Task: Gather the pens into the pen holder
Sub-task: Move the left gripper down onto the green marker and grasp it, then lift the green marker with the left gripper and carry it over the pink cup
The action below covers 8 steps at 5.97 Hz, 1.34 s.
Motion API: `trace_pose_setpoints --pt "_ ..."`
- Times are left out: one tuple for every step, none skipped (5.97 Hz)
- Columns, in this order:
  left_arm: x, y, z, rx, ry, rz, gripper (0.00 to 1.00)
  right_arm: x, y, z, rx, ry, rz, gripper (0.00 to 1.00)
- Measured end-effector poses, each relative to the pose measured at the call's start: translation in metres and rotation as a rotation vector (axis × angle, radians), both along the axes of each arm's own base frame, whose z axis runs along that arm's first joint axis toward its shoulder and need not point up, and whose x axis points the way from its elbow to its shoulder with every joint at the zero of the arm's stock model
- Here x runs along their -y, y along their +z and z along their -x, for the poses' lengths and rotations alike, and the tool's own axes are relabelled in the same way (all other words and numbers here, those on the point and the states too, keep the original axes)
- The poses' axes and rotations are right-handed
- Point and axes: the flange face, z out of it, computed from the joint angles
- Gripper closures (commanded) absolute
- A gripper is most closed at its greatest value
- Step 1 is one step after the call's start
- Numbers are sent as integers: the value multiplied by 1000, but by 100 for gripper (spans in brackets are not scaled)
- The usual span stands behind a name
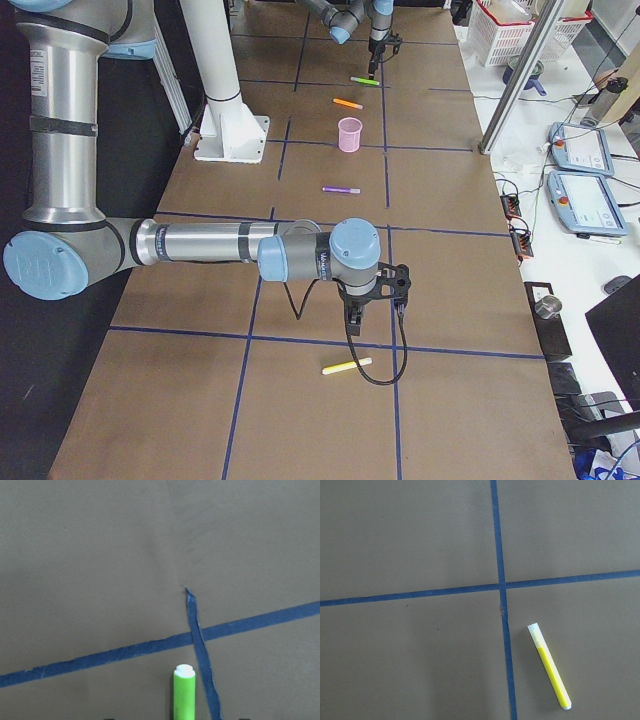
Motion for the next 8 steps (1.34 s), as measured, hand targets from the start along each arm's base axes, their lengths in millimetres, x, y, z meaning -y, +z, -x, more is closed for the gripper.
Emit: trace_pose_setpoints --pt "-2 3 -4 2 6 2 15 0 0 0 1 0 0 0" --pt "-4 4 -8 4 14 3 18 0 0 0 1 0 1 0" --pt "-6 5 -12 5 21 3 24 0 0 0 1 0 1 0" --pt "-8 5 -15 5 25 3 36 0 0 0 0 0 1 0" --pt "-9 6 -16 6 27 4 49 1 0 0 0 0 1 0" --pt "-9 7 -16 8 27 7 71 1 1 0 0 -1 2 0" --pt "-9 7 -16 9 25 11 93 1 1 0 0 -1 2 0" --pt "-9 6 -16 9 5 30 100 1 1 0 -1 -1 3 0"
